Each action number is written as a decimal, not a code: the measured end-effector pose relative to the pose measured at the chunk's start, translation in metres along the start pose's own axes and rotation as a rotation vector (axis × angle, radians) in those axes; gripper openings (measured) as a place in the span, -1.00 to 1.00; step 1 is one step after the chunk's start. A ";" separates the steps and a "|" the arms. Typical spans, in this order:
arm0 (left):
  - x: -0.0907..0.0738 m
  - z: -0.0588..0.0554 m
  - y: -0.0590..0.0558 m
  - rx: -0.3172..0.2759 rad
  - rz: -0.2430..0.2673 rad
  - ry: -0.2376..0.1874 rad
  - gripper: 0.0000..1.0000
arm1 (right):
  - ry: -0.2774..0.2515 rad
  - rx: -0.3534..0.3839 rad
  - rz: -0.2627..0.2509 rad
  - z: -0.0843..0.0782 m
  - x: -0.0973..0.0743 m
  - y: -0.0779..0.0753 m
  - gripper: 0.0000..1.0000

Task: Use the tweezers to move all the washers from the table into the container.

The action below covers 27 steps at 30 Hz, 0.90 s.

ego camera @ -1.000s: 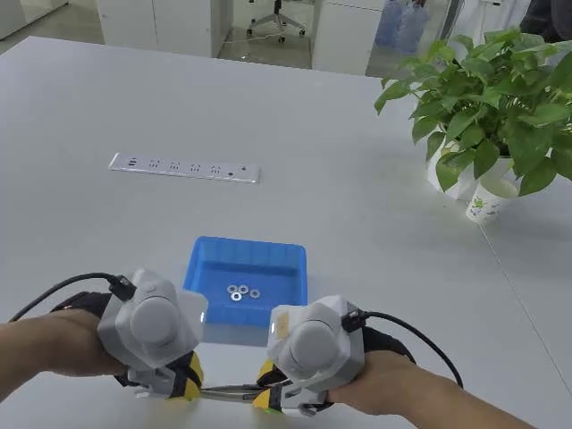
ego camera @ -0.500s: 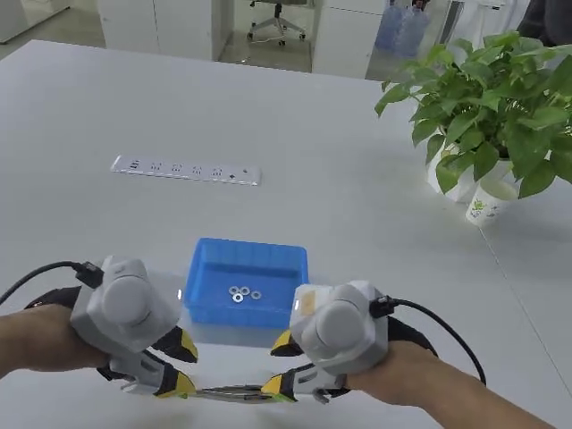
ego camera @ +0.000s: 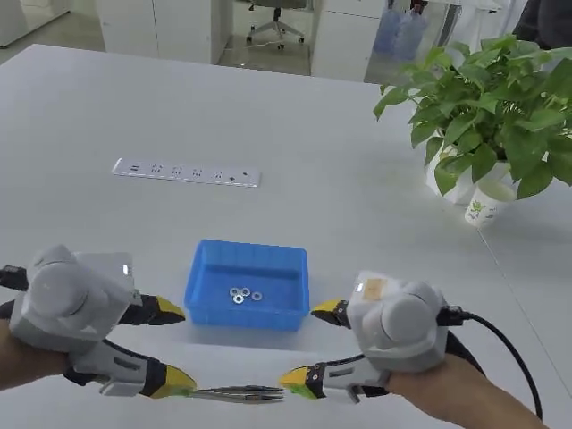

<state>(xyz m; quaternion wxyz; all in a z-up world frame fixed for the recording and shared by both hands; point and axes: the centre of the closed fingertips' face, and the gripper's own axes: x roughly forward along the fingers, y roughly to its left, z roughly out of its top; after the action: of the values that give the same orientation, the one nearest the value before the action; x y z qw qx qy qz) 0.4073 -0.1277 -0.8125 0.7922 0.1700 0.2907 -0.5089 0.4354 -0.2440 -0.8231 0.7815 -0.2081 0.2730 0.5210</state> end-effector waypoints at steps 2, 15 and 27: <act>-0.003 0.001 0.001 -0.016 0.026 -0.025 0.33 | -0.024 0.012 -0.027 0.000 -0.005 -0.003 0.45; -0.016 0.011 0.004 -0.096 0.148 -0.160 0.82 | -0.105 0.112 -0.094 -0.002 -0.023 -0.005 0.83; -0.020 0.014 -0.002 -0.099 0.153 -0.168 0.98 | -0.121 0.119 -0.110 -0.007 -0.029 0.001 1.00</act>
<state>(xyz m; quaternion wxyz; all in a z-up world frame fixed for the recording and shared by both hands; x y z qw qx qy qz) 0.4034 -0.1225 -0.7887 0.8578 0.1092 0.2343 -0.4442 0.4241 -0.2682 -0.8097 0.8350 -0.1438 0.2439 0.4718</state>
